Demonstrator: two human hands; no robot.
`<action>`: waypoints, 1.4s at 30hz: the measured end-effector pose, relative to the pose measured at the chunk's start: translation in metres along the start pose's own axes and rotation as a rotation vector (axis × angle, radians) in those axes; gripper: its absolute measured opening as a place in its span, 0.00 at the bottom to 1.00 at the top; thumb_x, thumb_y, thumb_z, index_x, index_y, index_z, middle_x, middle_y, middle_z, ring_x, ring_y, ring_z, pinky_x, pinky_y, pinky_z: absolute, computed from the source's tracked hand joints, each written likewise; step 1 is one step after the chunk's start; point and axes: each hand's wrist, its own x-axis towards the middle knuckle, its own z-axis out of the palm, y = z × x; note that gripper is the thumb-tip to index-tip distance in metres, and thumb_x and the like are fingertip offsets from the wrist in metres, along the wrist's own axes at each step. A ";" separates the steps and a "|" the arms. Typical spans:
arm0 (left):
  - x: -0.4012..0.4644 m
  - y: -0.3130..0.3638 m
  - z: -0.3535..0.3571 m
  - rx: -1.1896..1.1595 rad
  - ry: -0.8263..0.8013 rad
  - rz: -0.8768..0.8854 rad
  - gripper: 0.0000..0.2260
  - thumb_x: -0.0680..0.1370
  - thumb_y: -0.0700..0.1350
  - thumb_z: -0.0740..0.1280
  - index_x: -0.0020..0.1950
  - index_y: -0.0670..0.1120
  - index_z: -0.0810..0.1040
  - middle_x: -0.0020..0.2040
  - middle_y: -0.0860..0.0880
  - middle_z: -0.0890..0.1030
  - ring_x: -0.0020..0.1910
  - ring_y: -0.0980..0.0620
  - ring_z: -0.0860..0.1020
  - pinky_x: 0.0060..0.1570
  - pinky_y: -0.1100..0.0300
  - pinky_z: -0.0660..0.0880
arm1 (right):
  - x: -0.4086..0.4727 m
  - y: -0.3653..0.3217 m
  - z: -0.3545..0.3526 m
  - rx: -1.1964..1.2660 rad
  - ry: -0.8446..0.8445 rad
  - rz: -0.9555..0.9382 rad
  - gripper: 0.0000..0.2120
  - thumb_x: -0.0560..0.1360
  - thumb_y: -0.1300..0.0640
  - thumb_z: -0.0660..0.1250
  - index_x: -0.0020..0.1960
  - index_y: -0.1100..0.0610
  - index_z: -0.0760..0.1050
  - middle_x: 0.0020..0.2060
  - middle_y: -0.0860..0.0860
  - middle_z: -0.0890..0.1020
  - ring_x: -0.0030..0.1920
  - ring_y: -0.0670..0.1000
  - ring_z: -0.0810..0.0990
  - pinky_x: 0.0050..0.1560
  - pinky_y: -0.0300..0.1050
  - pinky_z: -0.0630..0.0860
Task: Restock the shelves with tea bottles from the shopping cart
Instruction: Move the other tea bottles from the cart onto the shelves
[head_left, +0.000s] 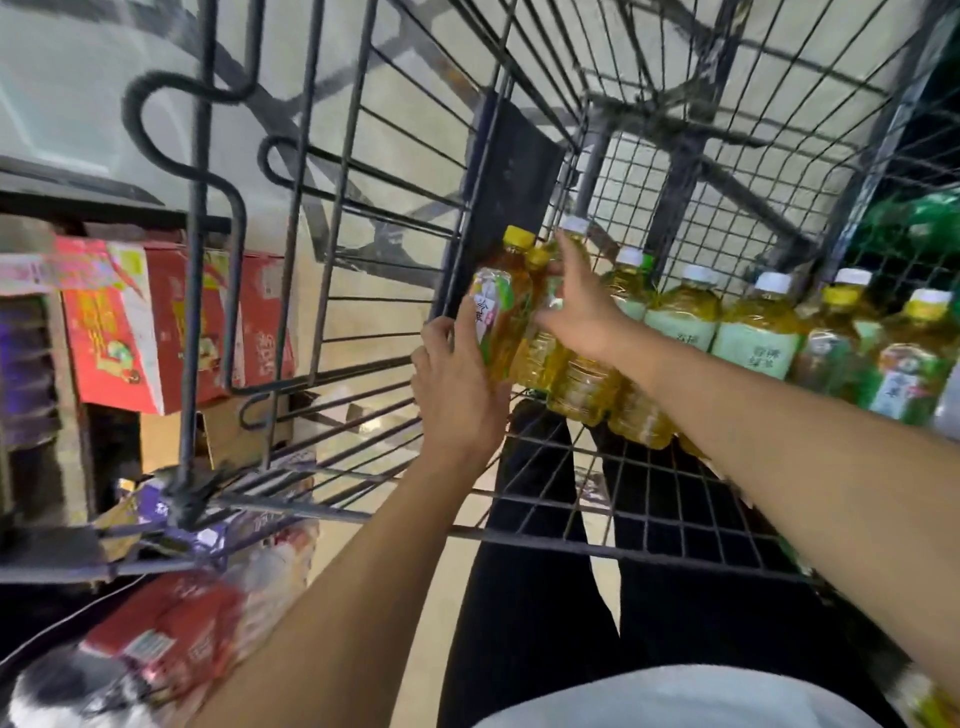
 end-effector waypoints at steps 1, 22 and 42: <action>0.001 0.001 0.001 -0.004 -0.001 -0.010 0.44 0.73 0.45 0.77 0.82 0.49 0.54 0.72 0.43 0.62 0.67 0.41 0.65 0.66 0.45 0.66 | 0.003 0.001 -0.001 0.007 -0.018 0.004 0.53 0.74 0.64 0.75 0.83 0.46 0.41 0.76 0.55 0.68 0.74 0.55 0.68 0.69 0.47 0.70; 0.016 0.011 0.015 -0.240 -0.106 -0.005 0.37 0.69 0.46 0.81 0.70 0.54 0.61 0.61 0.52 0.76 0.60 0.48 0.78 0.61 0.42 0.77 | -0.045 0.049 -0.025 0.127 0.301 0.072 0.36 0.77 0.58 0.73 0.78 0.53 0.58 0.53 0.48 0.78 0.46 0.45 0.80 0.39 0.36 0.74; -0.018 -0.011 -0.070 -0.393 0.085 0.109 0.36 0.69 0.50 0.81 0.74 0.55 0.68 0.60 0.55 0.77 0.55 0.57 0.79 0.45 0.63 0.81 | -0.021 0.006 0.060 0.249 0.241 0.053 0.40 0.72 0.55 0.78 0.77 0.49 0.62 0.69 0.53 0.70 0.70 0.54 0.72 0.71 0.56 0.72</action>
